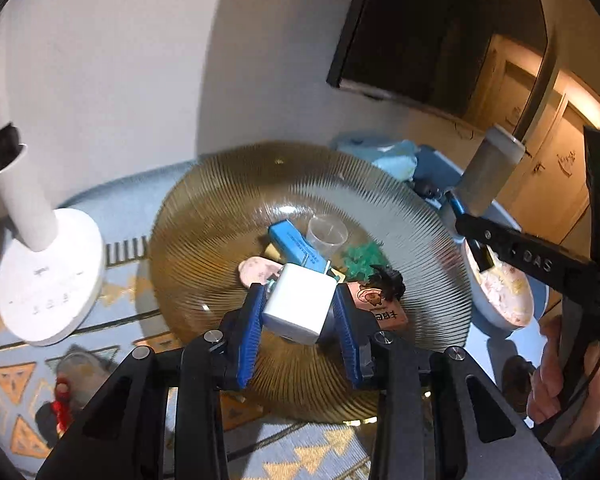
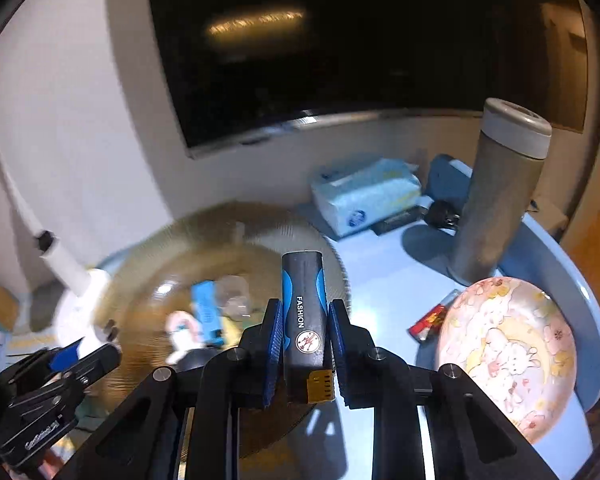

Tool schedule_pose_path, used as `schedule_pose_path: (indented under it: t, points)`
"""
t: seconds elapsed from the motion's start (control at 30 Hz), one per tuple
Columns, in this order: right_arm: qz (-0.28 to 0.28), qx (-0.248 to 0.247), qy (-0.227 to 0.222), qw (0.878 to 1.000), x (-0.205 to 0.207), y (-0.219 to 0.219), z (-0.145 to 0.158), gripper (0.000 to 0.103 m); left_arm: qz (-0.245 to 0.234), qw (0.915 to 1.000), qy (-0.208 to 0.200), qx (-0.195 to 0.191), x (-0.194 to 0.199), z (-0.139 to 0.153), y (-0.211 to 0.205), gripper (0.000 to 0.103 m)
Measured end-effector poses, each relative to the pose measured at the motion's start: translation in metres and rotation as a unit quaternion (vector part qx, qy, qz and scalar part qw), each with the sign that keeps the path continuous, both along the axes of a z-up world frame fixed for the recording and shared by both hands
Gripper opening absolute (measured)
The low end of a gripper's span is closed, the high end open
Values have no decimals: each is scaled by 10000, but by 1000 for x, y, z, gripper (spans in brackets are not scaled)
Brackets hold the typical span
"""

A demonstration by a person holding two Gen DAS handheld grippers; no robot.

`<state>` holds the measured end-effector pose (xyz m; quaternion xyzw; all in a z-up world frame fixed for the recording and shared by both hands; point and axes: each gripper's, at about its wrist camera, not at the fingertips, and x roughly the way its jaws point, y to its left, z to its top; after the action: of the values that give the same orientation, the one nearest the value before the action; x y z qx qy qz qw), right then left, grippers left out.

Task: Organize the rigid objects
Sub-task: 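Open both tools to drop the cube and USB stick into the bowl, then withdraw both open tools from the bowl back over the table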

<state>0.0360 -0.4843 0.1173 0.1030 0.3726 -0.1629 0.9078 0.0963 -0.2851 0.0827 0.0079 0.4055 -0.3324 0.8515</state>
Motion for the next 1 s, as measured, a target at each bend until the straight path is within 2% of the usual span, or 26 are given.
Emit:
schedule_pose_path:
  t: [0.03,0.07,0.1,0.17,0.4,0.5,0.6,0.7,0.8,0.83,0.9,1.0]
  points:
    - [-19,-33,28,10000,4,-2,-1,24,-23,10000,-13,9,0,0,-2,46]
    - [-17,-61,45,10000,8,-3,-2,27,20,9999,-79,63,0,3,-4,68]
    - [-23,-67,40,10000,9,-4,-2,31,96,9998,-166,88,-1,8,-2,82]
    - [-32,-56,-67,10000,3,-4,3,33,200,9988,-438,-40,-8,21,12,83]
    - [106,351,-351,9987,-27,5,25,37,624,9941,-766,-445,-36,71,88,83]
    - [326,451,-487,9973,-47,24,41,45,912,9889,-1024,-579,-57,94,130,83]
    - [612,411,-654,9951,-66,52,60,45,1218,9820,-1204,-797,-79,116,175,83]
    - [978,667,-802,9897,-83,78,74,47,1555,9750,-1262,-961,-98,132,218,88]
    - [1259,818,-895,9846,-100,108,86,57,1832,9666,-1300,-1231,-116,136,256,90]
    - [1347,846,-902,9831,-106,119,89,58,1874,9636,-1332,-1367,-124,136,268,90]
    - [1611,948,-886,9784,-120,143,90,58,2001,9594,-1361,-1449,-135,133,285,102]
    - [1838,1017,-804,9744,-137,169,81,59,2183,9578,-1256,-1381,-144,116,305,102]
